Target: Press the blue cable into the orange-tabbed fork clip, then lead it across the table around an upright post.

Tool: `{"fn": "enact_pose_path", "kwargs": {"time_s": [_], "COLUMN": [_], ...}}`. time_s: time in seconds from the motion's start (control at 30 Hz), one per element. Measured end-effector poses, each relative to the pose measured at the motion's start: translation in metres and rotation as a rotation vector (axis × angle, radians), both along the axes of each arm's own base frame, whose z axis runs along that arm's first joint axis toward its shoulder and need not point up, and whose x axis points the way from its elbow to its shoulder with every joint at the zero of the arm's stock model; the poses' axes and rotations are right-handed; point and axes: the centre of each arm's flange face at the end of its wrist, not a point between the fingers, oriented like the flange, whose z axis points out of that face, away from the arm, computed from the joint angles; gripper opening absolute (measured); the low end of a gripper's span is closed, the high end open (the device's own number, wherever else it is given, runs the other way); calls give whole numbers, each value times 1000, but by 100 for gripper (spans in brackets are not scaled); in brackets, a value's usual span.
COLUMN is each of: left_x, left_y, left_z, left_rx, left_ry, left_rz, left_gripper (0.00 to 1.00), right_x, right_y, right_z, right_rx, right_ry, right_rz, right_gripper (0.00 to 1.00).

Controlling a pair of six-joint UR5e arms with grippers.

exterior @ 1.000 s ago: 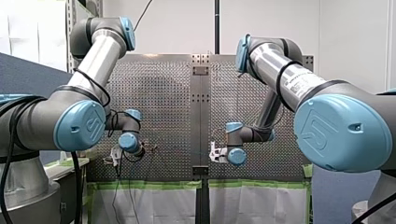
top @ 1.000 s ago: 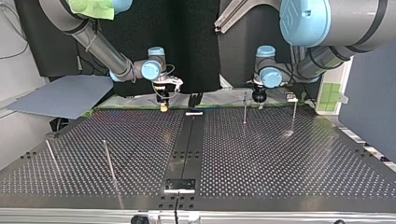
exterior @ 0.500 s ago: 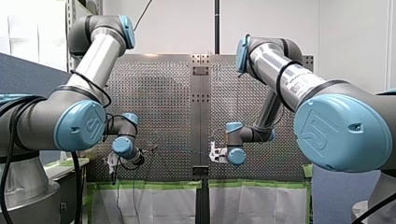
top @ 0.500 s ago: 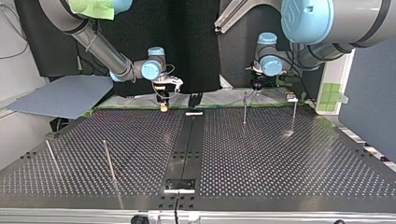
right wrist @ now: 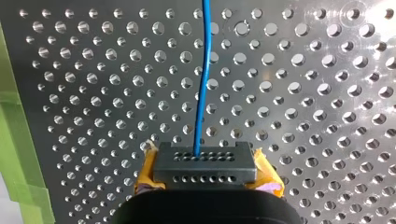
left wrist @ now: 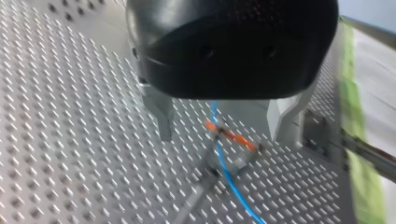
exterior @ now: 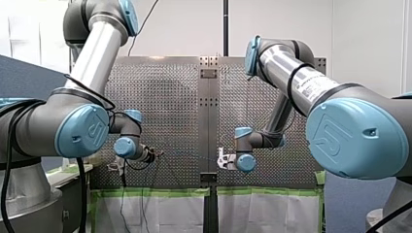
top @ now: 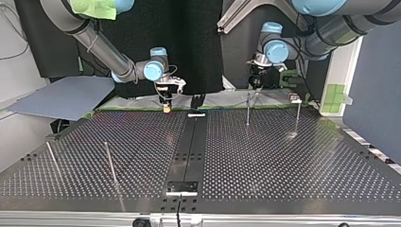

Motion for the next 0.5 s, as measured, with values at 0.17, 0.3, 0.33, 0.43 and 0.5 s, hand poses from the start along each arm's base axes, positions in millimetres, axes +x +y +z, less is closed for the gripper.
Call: {"fn": "enact_pose_path", "kwargs": {"time_s": [0.17, 0.3, 0.33, 0.43, 0.5], "left_x": [-1, -3, -4, -6, -8], "left_y": [-5, -8, -9, -10, -10], "left_z": [15, 15, 13, 5, -3], "left_rx": [-17, -17, -17, -10, 6], "left_ry": [-54, -58, -54, -37, -21], "left_rz": [4, 1, 0, -1, 1], "left_gripper": [100, 100, 100, 100, 100], "right_x": [-1, -1, -2, -2, -2], "right_y": [-1, -1, -1, -1, -1], "right_z": [0, 0, 0, 0, -1], "right_rx": [2, 2, 2, 2, 3], "right_ry": [1, 1, 2, 2, 2], "right_rz": [-2, -3, -3, -3, -3], "right_gripper": [0, 0, 0, 0, 0]}}
